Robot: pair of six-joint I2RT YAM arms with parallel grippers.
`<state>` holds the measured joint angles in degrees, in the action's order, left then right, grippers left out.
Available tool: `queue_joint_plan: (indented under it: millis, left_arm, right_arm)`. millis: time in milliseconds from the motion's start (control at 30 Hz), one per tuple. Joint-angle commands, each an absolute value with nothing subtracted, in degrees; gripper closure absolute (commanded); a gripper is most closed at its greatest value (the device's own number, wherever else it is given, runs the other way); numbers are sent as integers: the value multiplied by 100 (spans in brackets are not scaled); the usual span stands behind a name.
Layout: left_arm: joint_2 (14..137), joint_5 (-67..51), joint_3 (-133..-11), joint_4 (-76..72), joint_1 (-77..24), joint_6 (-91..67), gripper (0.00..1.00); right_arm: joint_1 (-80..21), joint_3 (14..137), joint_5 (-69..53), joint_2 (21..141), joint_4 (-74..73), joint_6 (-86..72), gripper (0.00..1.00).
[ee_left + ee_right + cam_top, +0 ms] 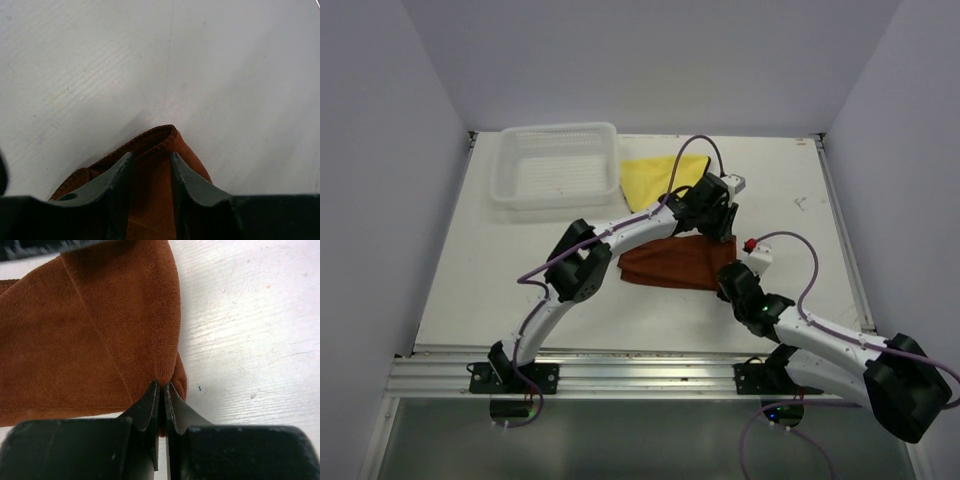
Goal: Roll the towels
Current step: Roll the towel
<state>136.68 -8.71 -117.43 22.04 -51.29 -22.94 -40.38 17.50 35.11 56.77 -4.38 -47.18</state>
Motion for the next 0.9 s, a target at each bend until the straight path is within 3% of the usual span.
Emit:
queue_joint_plan:
  millis: [0,167,333,400,500,533,567,700,733,867]
  left_arm:
    - [13817,-809,-12006,2233,-5159,-2215,62]
    - [12932,-282,-11234,1276,-5142,-2197,30]
    - [12016,-132,-10154,258,-4843,-2276,11]
    - [11708,-149,-9898,97,-4694,-2276,10]
    - [11496,-115,-9563,105,-4606,-2127,13]
    - [11392,-88,-9301,97,-4597,-2040,19]
    - [11321,-79,-9125,97,-4597,-1987,23]
    - [11153,-132,-8324,-176,-4570,-1846,45]
    - [11171,-158,-8141,-132,-4562,-1802,55]
    - [11189,-149,-7691,-228,-4518,-1810,73]
  right_arm:
    - [-3990,2108,3901,5590,-790,-4623,100]
    - [-3841,2127,4201,5117,-1238,-4877,100]
    - [-3070,2022,3719,4702,-1467,-5273,100]
    - [-2779,1987,3262,4667,-1512,-5335,100]
    - [-2365,2021,2884,4711,-1695,-5510,100]
    - [-2234,2048,2831,4737,-1783,-5572,100]
    - [-2189,2091,2787,4772,-1958,-5616,85]
    - [-2004,2206,2303,4869,-2214,-5721,43]
    - [-1917,2223,2268,4773,-2267,-5739,41]
    - [-1556,2329,2013,4395,-2329,-5704,39]
